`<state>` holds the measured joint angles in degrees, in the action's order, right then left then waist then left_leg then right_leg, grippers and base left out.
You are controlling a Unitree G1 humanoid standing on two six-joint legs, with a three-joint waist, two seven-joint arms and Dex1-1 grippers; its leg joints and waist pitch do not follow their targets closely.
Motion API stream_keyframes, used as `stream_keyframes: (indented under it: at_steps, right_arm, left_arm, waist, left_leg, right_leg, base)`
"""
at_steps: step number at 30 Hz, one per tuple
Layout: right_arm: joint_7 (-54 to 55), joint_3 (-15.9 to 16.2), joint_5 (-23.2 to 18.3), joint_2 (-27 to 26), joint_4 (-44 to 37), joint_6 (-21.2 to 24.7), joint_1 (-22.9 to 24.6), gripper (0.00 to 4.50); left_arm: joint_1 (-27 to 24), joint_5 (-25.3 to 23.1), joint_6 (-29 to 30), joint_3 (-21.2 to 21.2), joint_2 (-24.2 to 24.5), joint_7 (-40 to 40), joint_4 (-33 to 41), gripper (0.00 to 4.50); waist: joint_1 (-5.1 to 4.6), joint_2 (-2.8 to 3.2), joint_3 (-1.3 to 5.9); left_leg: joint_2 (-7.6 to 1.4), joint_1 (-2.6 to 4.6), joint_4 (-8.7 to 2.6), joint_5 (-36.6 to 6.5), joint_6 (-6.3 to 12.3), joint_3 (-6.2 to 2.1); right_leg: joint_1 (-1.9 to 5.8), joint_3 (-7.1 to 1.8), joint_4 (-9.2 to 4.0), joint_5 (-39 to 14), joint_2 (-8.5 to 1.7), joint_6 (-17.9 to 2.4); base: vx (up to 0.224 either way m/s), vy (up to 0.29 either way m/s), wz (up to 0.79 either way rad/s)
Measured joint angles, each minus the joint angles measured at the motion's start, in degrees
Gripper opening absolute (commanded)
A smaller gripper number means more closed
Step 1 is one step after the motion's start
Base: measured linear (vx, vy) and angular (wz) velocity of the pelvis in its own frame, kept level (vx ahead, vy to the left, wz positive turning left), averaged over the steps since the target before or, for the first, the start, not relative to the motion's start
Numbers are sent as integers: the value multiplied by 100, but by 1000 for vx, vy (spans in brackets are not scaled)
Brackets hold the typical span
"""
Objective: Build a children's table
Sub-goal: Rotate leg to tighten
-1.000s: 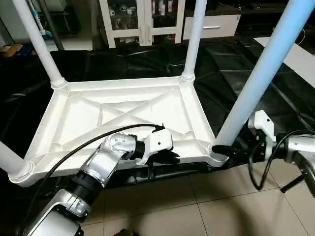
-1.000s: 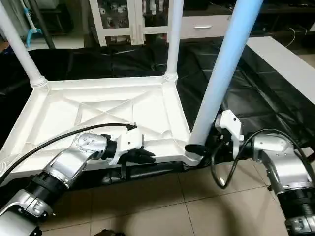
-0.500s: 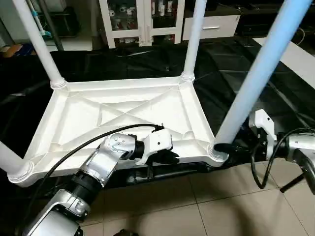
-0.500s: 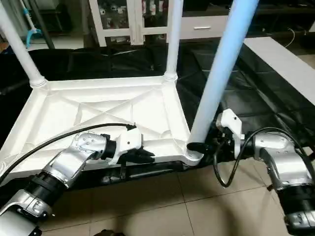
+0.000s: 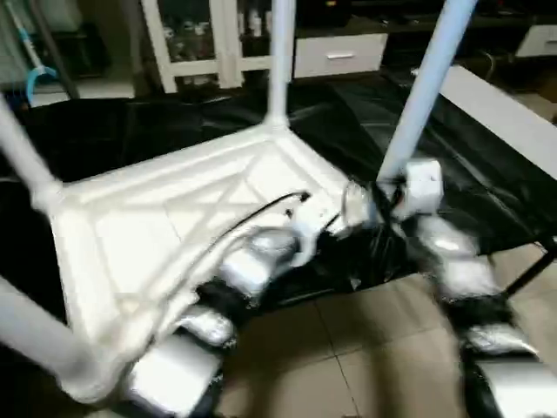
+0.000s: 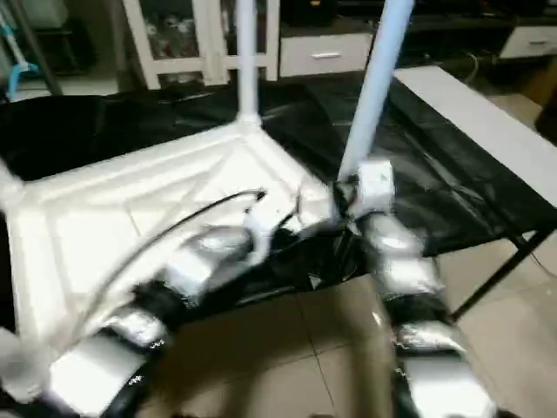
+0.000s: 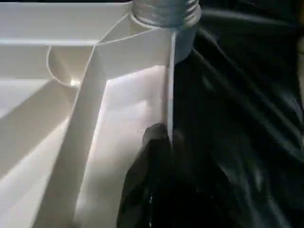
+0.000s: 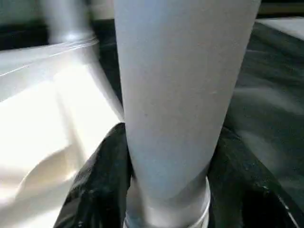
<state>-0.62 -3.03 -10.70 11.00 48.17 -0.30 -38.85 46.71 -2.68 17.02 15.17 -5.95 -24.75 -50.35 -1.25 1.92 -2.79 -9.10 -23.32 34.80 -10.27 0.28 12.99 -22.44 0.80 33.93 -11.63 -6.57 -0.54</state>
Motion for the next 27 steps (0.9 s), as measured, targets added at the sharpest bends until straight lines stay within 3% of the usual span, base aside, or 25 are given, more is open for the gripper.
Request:
stream_keyframes:
  at_steps: [4, 9, 10, 12, 13, 16, 19, 20, 22, 24, 27]
  right_arm:
    - [920, -54, 271, -316, 487, -315, -400, 188]
    - [432, -257, 140, -346, 712, -660, -463, 188]
    - [342, -270, 137, -336, 738, -693, -463, 244]
    - [134, -263, 140, -300, 764, -784, -448, 258]
    - [9, -206, 144, -334, 763, -877, -437, 265]
    - [-608, -31, 178, -206, 416, -1165, -147, 294]
    - [-1096, 76, 166, -67, -71, -1144, 175, 314]
    - [-1690, 175, -9, 113, -763, -983, 572, 327]
    - [-2382, 259, -222, 532, -1382, -675, 985, 342]
    - [-2990, 358, -326, 971, -1783, -439, 1219, 346]
    - [-3517, 517, -333, 1208, -2124, -325, 1336, 350]
  left_arm:
    - [186, 76, -6, -147, -95, 190, -195, 0]
    - [217, 74, -20, -156, -67, 190, -191, 0]
    - [222, 76, -26, -156, -67, 191, -196, 0]
    - [241, 63, -93, -158, -27, 213, -250, 0]
    - [283, 58, -154, -186, 51, 254, -328, 0]
    - [292, -4, -385, -184, 339, 51, -402, 0]
    - [202, -59, -534, -134, 571, -351, -309, 0]
    - [-64, -72, -738, 49, 803, -861, 69, 0]
    - [-429, -53, -1077, 277, 1203, -1708, 612, 0]
    - [-762, 36, -1220, 413, 1567, -2403, 1131, 0]
    - [-979, 126, -1285, 586, 1720, -2901, 1496, 0]
  waist:
    - [10, 0, 1]
    - [50, 1, 1]
    - [53, 1, 1]
    - [49, 1, 1]
    - [3, 0, 0]
    - [-5, -3, -3]
    - [21, 3, -6]
    - [59, 13, -4]
    - [141, 27, -2]
    - [206, 41, -4]
    - [309, 56, -7]
  left_leg:
    - [4, -65, 0, 14, 26, -3]
    - [-1, -86, -15, 49, 97, -5]
    - [-1, -88, -15, 49, 99, -3]
    - [0, -89, -14, 49, 98, 0]
    - [-1, -87, -13, 49, 98, 1]
    - [-5, -88, -13, 43, 84, -6]
    - [-7, -88, -15, 41, 79, -5]
    - [-7, -83, -25, 42, 81, -6]
    - [-11, -78, -32, 46, 92, -10]
    - [-10, -82, -32, 47, 96, -7]
    - [-11, -80, -32, 39, 82, 6]
  right_leg:
    - [-67, 12, 2, 115, -11, 36]
    - [-77, 30, -12, 111, -12, 50]
    - [-78, 30, -14, 111, -13, 50]
    - [-79, 30, -13, 111, -15, 49]
    - [-84, 28, -10, 113, -15, 49]
    - [-95, 43, -10, 122, -19, 52]
    - [-94, 46, -10, 122, -19, 52]
    - [-85, 49, -27, 122, -20, 53]
    - [-69, 65, -50, 121, -20, 53]
    - [-65, 83, -52, 122, -29, 52]
    - [-58, 96, -53, 123, -43, 50]
  base:
    - [0, 0, 0]
    - [0, 0, 0]
    - [0, 0, 0]
    - [0, 0, 0]
    - [0, 0, 0]
    - [0, 0, 0]
    - [0, 0, 0]
    - [0, 0, 0]
    - [0, 0, 0]
    - [0, 0, 0]
    - [0, 0, 0]
